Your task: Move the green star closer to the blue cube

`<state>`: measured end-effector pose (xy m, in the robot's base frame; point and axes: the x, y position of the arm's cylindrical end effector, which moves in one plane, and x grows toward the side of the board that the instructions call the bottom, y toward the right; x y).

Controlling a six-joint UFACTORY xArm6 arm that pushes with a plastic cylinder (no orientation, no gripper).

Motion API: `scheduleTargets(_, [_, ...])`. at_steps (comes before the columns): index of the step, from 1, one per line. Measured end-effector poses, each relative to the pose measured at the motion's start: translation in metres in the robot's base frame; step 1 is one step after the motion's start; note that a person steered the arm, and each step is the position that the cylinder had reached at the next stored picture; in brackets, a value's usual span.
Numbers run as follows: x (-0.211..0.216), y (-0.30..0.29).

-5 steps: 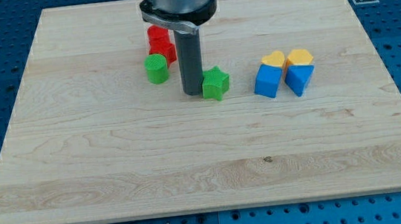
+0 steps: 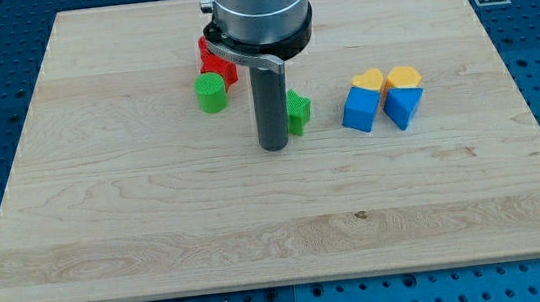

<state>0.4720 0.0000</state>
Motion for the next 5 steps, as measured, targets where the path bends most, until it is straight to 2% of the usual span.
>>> scheduleTargets(5, [-0.019, 0.038])
